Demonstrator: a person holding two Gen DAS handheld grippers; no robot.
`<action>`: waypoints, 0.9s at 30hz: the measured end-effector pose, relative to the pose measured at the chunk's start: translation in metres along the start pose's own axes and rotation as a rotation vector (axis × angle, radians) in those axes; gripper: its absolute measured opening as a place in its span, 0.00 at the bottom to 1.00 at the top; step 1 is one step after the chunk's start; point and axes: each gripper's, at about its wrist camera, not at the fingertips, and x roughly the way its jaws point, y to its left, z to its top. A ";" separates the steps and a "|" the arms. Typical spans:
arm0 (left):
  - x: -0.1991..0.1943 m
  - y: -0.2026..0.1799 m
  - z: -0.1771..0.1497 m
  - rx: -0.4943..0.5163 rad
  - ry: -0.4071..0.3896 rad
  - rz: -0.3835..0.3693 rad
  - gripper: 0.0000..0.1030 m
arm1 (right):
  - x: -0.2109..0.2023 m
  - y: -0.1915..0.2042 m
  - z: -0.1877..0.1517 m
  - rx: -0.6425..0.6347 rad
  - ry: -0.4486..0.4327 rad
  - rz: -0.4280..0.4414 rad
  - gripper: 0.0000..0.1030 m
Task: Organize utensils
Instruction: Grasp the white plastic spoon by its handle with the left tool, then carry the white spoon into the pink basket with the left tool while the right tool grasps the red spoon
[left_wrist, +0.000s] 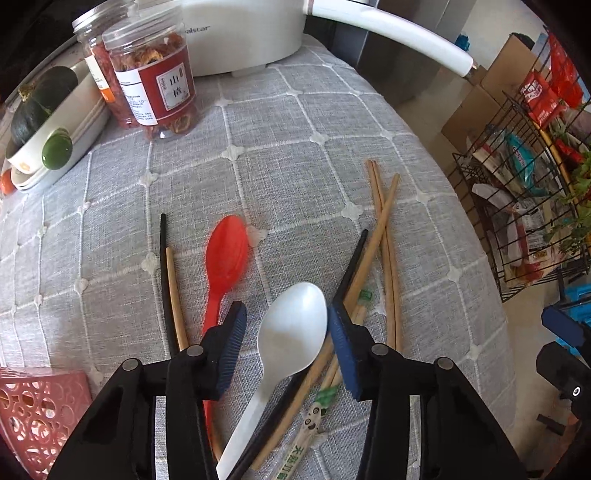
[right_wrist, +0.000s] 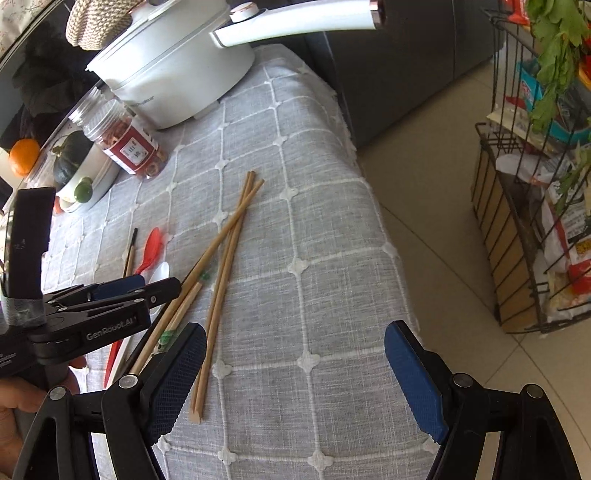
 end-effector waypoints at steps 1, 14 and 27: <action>0.002 0.003 0.001 -0.015 0.001 -0.013 0.40 | 0.000 -0.001 0.000 0.005 -0.001 0.000 0.81; -0.046 0.011 -0.027 -0.006 -0.130 -0.089 0.36 | 0.005 0.013 0.005 0.013 -0.001 0.009 0.81; -0.178 0.059 -0.103 -0.047 -0.388 -0.177 0.36 | 0.024 0.065 0.019 0.040 -0.022 0.076 0.81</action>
